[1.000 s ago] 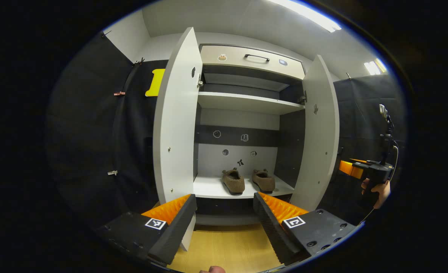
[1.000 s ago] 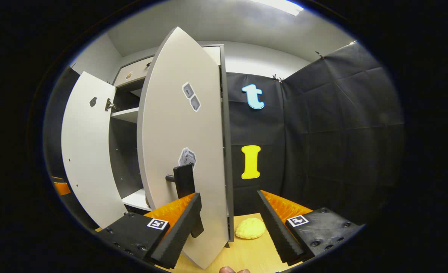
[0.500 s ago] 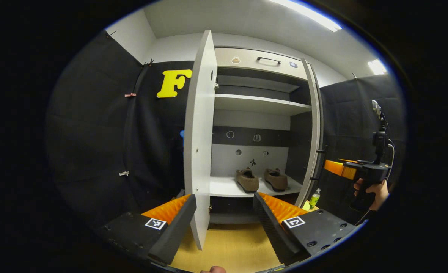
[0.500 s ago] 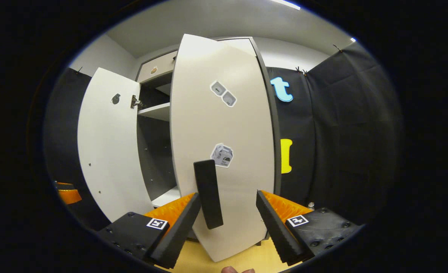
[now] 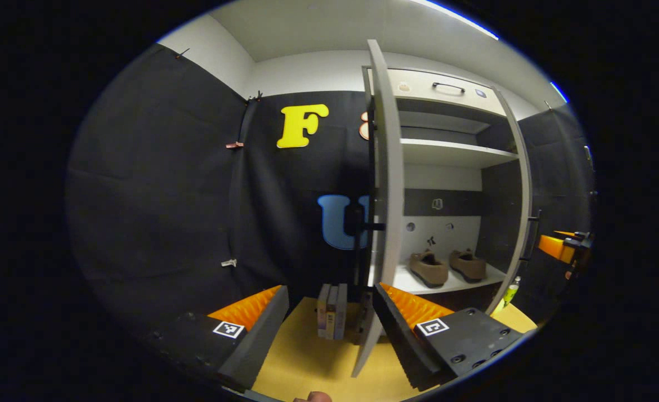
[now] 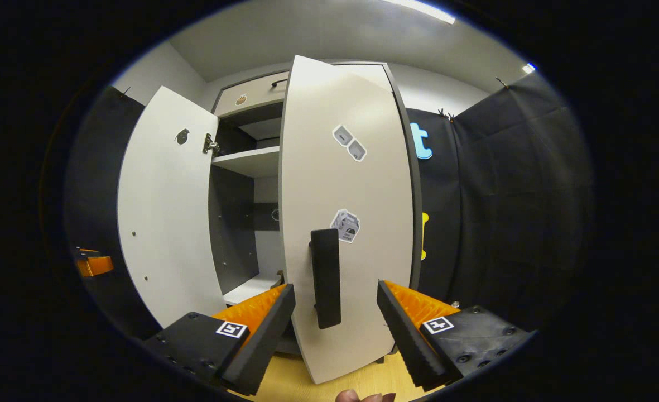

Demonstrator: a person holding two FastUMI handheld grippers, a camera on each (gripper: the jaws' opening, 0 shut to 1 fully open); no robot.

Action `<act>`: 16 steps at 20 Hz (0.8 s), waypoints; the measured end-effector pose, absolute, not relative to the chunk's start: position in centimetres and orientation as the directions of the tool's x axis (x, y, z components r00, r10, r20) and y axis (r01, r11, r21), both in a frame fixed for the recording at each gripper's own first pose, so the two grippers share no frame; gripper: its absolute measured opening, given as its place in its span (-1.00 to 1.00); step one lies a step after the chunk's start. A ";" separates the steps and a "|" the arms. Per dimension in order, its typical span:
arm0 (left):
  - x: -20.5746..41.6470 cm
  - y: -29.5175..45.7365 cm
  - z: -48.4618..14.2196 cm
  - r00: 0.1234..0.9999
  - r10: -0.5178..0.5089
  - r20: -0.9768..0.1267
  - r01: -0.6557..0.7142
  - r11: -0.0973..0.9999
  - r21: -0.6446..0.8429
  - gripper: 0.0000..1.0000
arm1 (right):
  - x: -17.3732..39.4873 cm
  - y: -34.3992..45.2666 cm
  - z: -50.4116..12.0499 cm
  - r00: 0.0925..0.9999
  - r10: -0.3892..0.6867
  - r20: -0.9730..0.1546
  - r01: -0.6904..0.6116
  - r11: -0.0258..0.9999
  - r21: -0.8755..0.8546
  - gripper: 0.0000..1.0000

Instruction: Grab one shoe with the right hand and put it into the shoe cabinet, grab the other shoe with the left hand and put it into the shoe cabinet; then close the right door with the right hand and the left door with the left hand.

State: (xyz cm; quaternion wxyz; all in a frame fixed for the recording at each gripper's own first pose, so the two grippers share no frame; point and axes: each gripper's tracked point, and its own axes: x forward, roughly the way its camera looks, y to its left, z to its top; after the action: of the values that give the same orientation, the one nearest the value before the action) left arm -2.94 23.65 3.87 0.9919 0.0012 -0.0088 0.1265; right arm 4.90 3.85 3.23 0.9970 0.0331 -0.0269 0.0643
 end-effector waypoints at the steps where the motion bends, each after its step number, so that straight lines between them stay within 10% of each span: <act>1: -2.2 25.0 4.0 0.962 0.271 0.023 -0.271 0.963 0.006 0.92 | 4.7 4.4 2.9 0.989 0.140 0.047 -0.144 0.987 0.073 0.95; 16: 4.6 24.9 3.4 0.977 0.213 0.032 -0.214 0.976 0.043 0.84 | 5.0 6.9 2.8 0.984 0.175 0.022 -0.176 0.981 0.081 0.96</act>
State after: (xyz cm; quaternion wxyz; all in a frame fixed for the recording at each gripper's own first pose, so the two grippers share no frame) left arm 4.60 24.88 3.42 0.9939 0.0232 -0.0136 0.1073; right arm 5.01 6.86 2.79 0.9952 0.0411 -0.0073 0.0882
